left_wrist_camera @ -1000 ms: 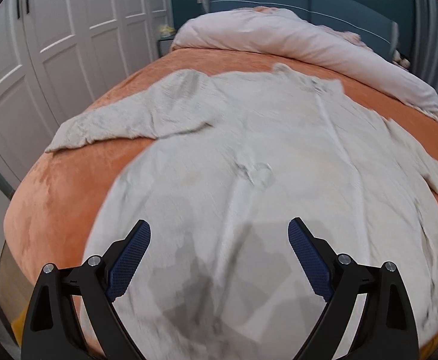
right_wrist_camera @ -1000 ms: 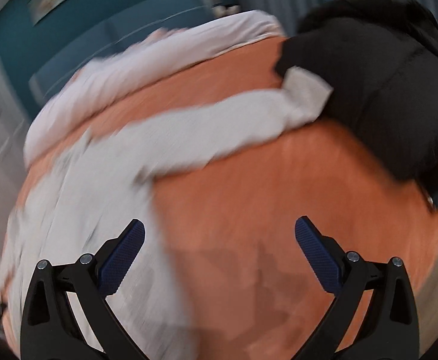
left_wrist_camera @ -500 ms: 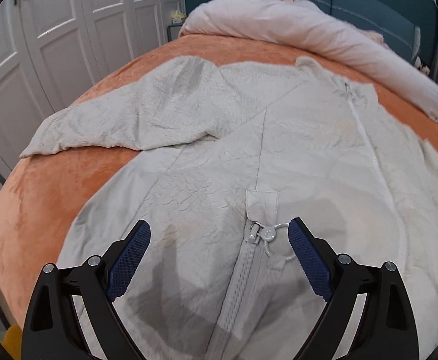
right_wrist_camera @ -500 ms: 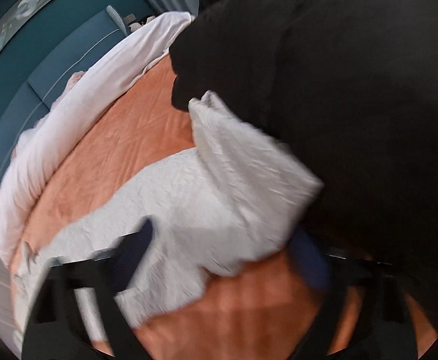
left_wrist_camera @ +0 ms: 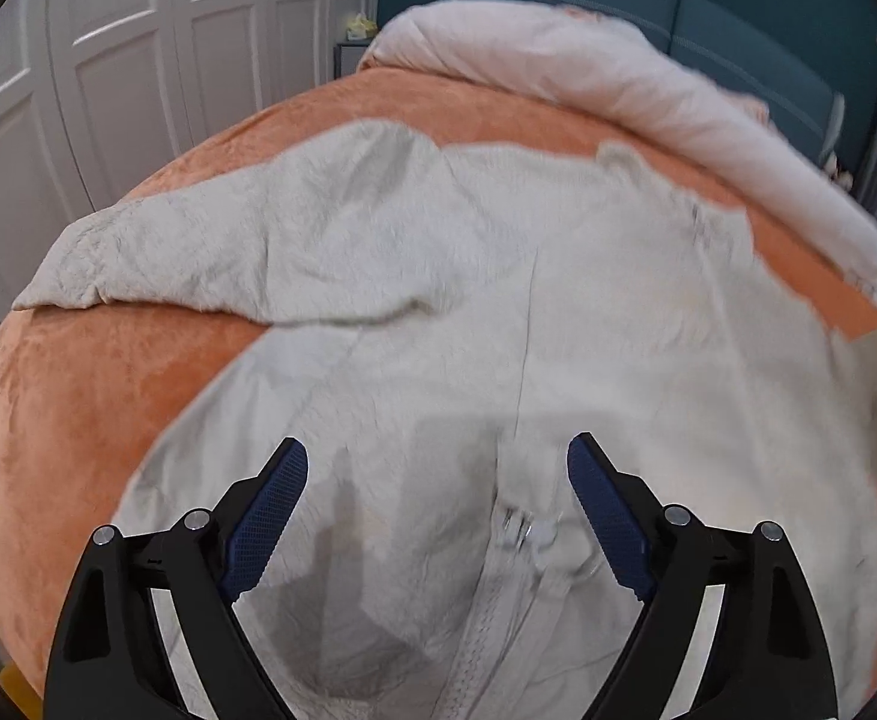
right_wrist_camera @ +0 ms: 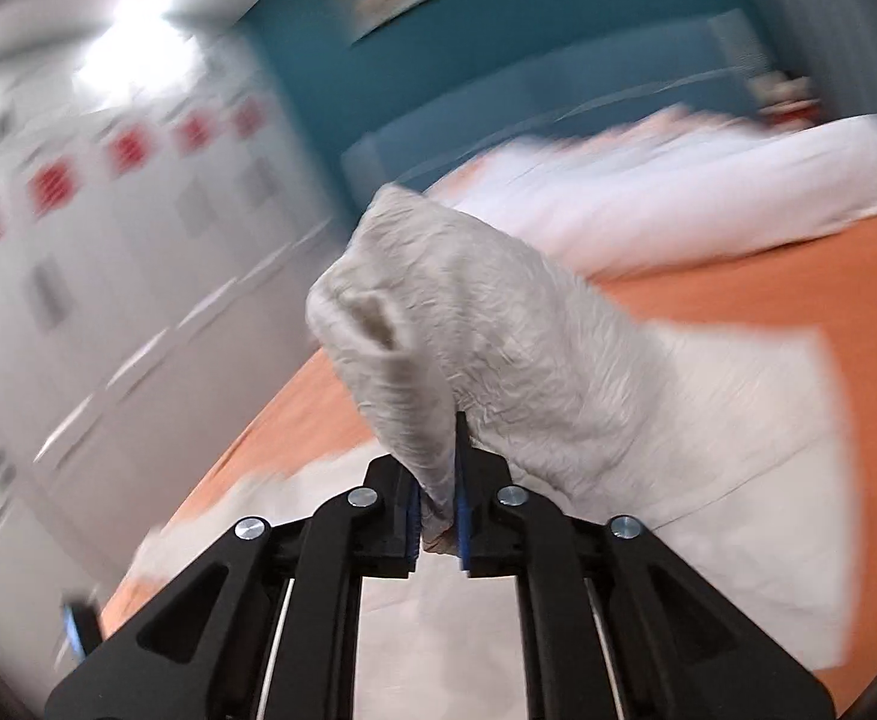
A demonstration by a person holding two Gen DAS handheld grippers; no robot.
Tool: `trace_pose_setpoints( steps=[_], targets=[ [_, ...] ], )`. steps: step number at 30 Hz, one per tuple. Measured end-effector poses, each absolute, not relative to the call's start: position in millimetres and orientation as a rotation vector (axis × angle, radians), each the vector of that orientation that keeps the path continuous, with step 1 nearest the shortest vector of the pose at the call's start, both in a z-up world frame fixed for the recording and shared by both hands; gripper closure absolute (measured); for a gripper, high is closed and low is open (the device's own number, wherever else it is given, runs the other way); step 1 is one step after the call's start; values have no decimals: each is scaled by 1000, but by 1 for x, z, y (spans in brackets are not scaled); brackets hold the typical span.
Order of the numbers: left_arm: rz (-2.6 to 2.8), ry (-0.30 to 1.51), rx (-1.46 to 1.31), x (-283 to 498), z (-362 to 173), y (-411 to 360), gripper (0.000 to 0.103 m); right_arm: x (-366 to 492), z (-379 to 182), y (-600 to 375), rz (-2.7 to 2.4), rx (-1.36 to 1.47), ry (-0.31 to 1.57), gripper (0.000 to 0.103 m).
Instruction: Fold large clothes
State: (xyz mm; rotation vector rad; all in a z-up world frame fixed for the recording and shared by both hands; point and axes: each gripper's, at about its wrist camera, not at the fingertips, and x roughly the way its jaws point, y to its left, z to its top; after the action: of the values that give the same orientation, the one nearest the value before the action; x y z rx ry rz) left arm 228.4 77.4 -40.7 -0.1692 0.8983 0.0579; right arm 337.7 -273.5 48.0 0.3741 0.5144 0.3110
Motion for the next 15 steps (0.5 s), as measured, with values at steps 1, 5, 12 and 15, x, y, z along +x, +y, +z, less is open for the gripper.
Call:
trace_pose_setpoints(
  steps=[1,5,12,15],
  targets=[
    [46,889,-197,231,-34,81,18,350,27,-230,376,322,584,83],
    [-15,867,-256,241,-18,89,17,358,-38,-127,434,142,773,55],
    [-137,912,-336,286,-27,75,16,289,-34,-194,289,269,706,49],
    [-190,977,-400,310,-46,57,16,267,-42,-258,118,349,718,49]
  ],
)
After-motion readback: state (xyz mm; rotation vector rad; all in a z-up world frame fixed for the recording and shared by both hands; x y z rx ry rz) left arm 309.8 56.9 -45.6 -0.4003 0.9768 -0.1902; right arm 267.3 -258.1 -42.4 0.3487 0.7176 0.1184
